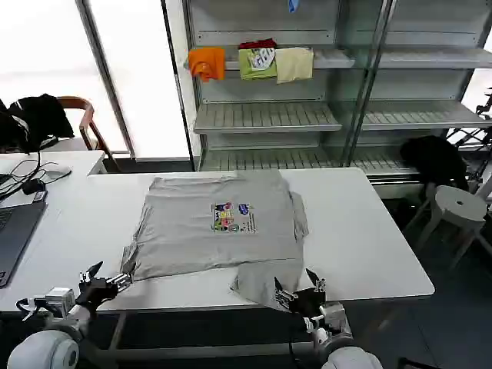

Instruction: Fold and organize the clothes.

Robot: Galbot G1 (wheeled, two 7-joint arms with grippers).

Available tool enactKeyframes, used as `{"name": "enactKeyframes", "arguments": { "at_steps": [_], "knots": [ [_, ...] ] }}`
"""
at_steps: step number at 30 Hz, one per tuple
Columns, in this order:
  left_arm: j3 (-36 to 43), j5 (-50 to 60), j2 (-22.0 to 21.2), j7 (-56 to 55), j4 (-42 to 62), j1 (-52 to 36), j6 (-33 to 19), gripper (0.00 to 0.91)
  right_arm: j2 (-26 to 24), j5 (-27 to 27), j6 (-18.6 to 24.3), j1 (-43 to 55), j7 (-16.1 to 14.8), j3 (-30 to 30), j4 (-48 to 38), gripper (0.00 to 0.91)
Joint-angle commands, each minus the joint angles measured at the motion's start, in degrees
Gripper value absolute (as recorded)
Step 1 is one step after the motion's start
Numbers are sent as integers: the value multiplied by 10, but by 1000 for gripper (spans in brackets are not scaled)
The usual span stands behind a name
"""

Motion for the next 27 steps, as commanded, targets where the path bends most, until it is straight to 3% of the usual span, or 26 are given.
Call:
{"name": "enactKeyframes", "arguments": {
  "at_steps": [1, 5, 7, 8, 9, 10, 11, 13, 22, 27],
  "knots": [
    [2, -6, -3, 0, -3, 22, 0, 856, -3, 0, 0, -10, 4, -1, -1, 907],
    [2, -8, -4, 0, -2, 21, 0, 776, -6, -1, 0, -10, 3, -5, -3, 907],
    [3, -8, -5, 0, -1, 20, 0, 665, -7, -1, 0, -9, 4, -9, -9, 746],
    [4, -7, -5, 0, 1, 19, 0, 615, -7, -1, 0, -9, 4, -10, -10, 534],
    [4, -7, -5, 0, 1, 19, 0, 494, -7, -1, 0, -8, 4, -10, -12, 423],
    [5, -7, -6, 0, 3, 18, -1, 343, -6, -1, 0, -7, 3, -10, -15, 171],
    [5, -7, -6, 0, 4, 18, -1, 181, -5, -1, 0, -6, 3, -11, -16, 71],
    [6, -6, -7, 1, 4, 19, -1, 40, -5, -1, 0, -5, 3, -10, -16, 0],
    [10, -5, -8, 5, 5, 14, -1, 10, -5, 2, 0, 1, 2, -10, -18, 0],
    [7, -27, -13, -4, 9, -7, -17, 20, 7, 40, 23, 11, 13, -4, -19, 0]
  ]
}}
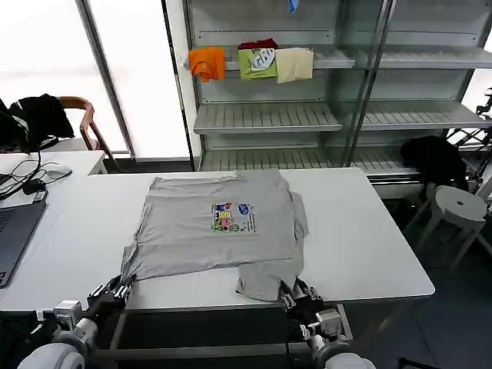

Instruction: Fold and organize the clothes.

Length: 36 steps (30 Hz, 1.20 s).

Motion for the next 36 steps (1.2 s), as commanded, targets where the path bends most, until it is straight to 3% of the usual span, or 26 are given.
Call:
{"name": "enactKeyframes", "arguments": {
  "at_steps": [1, 7, 13, 25, 36],
  "knots": [
    [-4, -34, -5, -11, 5, -23, -20, 10, 12, 34, 28, 8, 10, 4, -1, 0],
    [-13, -109, -3, -12, 3, -66, -42, 10, 33, 36, 62, 61, 18, 7, -6, 0],
    [-10, -151, -6, -10, 23, -139, -24, 10, 54, 33, 54, 142, 22, 9, -42, 0],
    [16, -133, -31, -14, 169, -297, 2, 10, 73, 33, 47, 375, 18, 13, -262, 0],
    [44, -79, -44, -8, 268, -356, -21, 10, 102, -5, 72, 434, -1, 24, -400, 0]
  ]
}}
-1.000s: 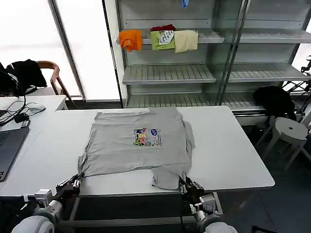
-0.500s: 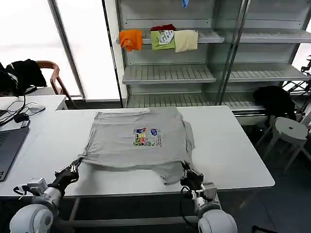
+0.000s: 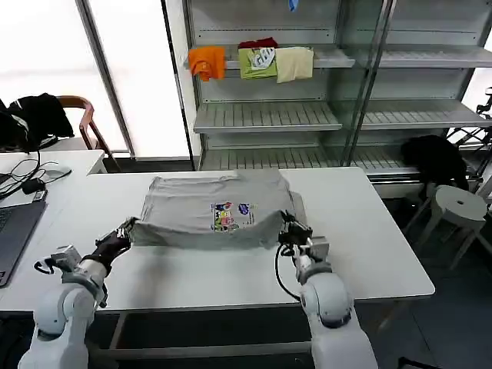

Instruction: Fold and organize the clothes.

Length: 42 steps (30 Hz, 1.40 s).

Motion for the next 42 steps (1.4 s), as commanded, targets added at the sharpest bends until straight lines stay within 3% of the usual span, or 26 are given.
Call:
{"name": "enactKeyframes", "arguments": {
  "at_steps": [1, 6, 7, 8, 9, 10, 19, 26, 31, 42],
  "knots": [
    [24, 36, -8, 4, 127, -99, -13, 10, 27, -22, 16, 90, -9, 5, -137, 0],
    [30, 52, -10, 7, 148, -111, -18, 10, 28, -41, 23, 94, -17, 10, -155, 0],
    [31, 56, -11, 7, 150, -113, -18, 10, 28, -44, 24, 95, -18, 11, -160, 796],
    [32, 59, -11, 7, 151, -113, -18, 40, 28, -48, 29, 97, -17, 12, -165, 907],
    [32, 68, -12, 7, 153, -113, -19, 725, 28, -52, 41, 99, -16, 14, -171, 907],
    [33, 72, -12, 7, 154, -113, -22, 907, 28, -56, 48, 100, -16, 18, -177, 907],
    [32, 79, -4, 8, 142, -106, -31, 907, 28, -51, 82, 111, 7, 35, -185, 907],
    [30, 87, 6, 7, 122, -80, -30, 907, 2, -31, 44, 74, 2, 39, -126, 907],
    [32, 133, 14, 12, 108, -51, -26, 907, -24, -18, -4, 16, -23, 39, -35, 907],
    [36, 158, 21, 28, 99, -24, -24, 907, -34, -19, -12, -58, -26, 56, 1, 907]
  ]
}}
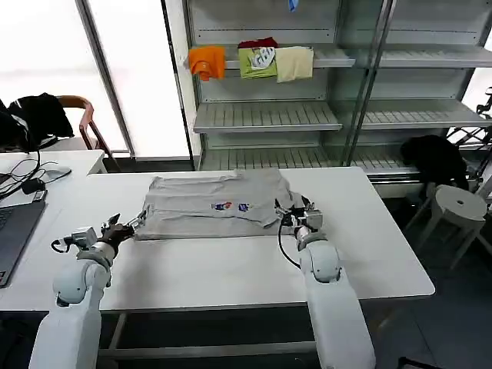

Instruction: Fold and organize the clothes.

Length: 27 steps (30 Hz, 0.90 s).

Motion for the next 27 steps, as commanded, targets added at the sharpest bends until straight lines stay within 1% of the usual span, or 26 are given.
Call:
{"name": "enactKeyframes", "arguments": {
  "at_steps": [1, 5, 6, 8, 9, 10, 11, 12, 13, 14, 15, 16, 17, 18, 19, 20, 21, 22, 27],
  "knots": [
    [2, 35, 2, 7, -5, 24, 2, 907, -29, 4, -19, -54, -4, 8, 47, 907],
    [4, 40, 1, 7, -4, 24, 2, 907, -29, 3, -21, -55, -3, 8, 44, 907],
    [4, 41, 1, 7, -3, 24, 2, 907, -29, 3, -21, -55, -3, 7, 43, 887],
    [5, 45, 0, 8, -1, 23, 2, 907, -27, 1, -21, -54, -3, 7, 39, 796],
    [6, 46, -1, 8, 1, 23, 2, 907, -26, 0, -21, -54, -3, 7, 37, 695],
    [7, 48, -2, 8, 3, 22, 2, 907, -26, -1, -21, -53, -3, 7, 32, 524],
    [7, 50, -2, 8, 4, 21, 2, 907, -26, -3, -21, -53, -3, 6, 30, 272],
    [8, 52, -3, 9, 6, 21, 2, 907, -26, -4, -21, -53, -3, 5, 27, 181],
    [9, 54, -3, 10, 8, 21, 2, 897, -25, -7, -20, -53, -4, 4, 24, 71],
    [10, 55, -4, 11, 9, 21, 2, 826, -25, -9, -20, -53, -4, 3, 21, 0],
    [10, 57, -4, 11, 11, 21, 3, 776, -25, -9, -20, -53, -3, 3, 19, 0],
    [11, 59, -5, 12, 14, 21, 3, 665, -25, -9, -19, -53, -4, 3, 18, 0],
    [11, 60, -5, 13, 15, 22, 4, 665, -24, -9, -19, -53, -4, 3, 18, 0],
    [11, 60, -5, 14, 15, 22, 5, 484, -24, -8, -19, -53, -4, 3, 19, 0],
    [11, 60, -5, 16, 16, 22, 6, 252, -23, -7, -19, -53, -5, 4, 21, 0],
    [11, 60, -5, 17, 16, 22, 8, 71, -23, -6, -19, -54, -6, 4, 22, 0],
    [11, 60, -5, 17, 16, 22, 8, 20, -23, -6, -19, -54, -6, 4, 23, 0],
    [10, 60, -5, 20, 16, 22, 12, 10, -24, -5, -19, -53, -6, 3, 24, 0],
    [10, 60, -3, 28, 11, 26, 12, 10, -23, -3, -20, -53, -5, 2, 30, 0]
  ]
}}
